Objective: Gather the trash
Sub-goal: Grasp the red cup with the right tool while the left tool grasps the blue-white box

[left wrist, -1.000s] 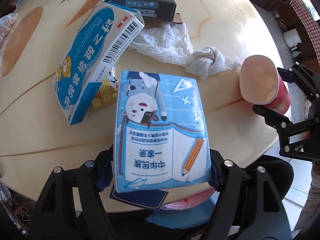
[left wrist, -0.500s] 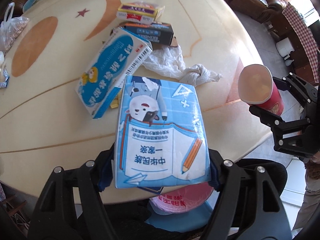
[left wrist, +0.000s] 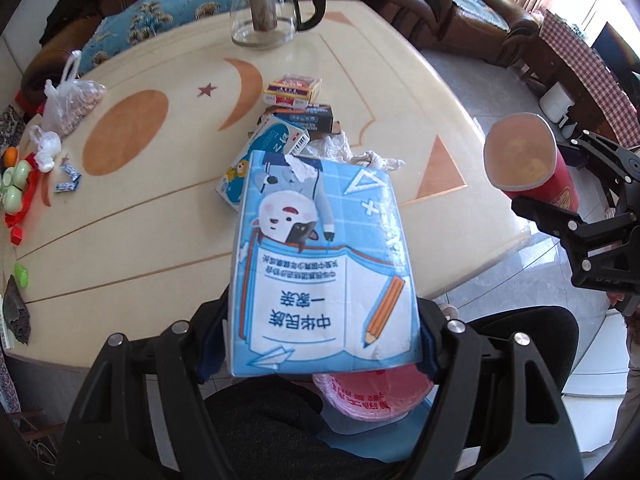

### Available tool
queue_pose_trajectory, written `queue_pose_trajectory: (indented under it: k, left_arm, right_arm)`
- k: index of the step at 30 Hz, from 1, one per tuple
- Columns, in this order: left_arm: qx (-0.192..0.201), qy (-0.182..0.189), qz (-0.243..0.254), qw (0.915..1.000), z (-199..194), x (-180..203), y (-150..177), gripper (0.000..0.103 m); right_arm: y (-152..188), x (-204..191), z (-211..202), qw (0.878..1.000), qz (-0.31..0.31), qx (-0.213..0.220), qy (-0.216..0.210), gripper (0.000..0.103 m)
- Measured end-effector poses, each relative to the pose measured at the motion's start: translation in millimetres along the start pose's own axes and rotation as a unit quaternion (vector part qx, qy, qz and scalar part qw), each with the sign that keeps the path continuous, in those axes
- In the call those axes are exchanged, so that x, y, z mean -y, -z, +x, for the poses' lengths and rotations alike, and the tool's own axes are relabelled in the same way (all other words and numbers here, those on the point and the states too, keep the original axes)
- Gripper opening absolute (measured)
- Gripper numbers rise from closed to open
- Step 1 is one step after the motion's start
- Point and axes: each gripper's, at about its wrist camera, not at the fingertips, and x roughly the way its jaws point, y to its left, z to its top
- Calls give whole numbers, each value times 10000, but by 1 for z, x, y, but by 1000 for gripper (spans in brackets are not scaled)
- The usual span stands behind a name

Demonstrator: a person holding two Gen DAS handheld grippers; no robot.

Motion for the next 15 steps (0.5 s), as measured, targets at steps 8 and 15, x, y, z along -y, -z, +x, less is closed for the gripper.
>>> queue_pose_trajectory:
  k: [8, 15]
  left_arm:
    - [365, 0, 179, 9992, -37, 7, 41, 71]
    - [432, 59, 358, 9984, -53, 21, 77, 71]
  right_arm:
    - [15, -52, -57, 9994, -151, 295, 78, 67]
    - [39, -90, -86, 9991, -197, 374, 22, 67]
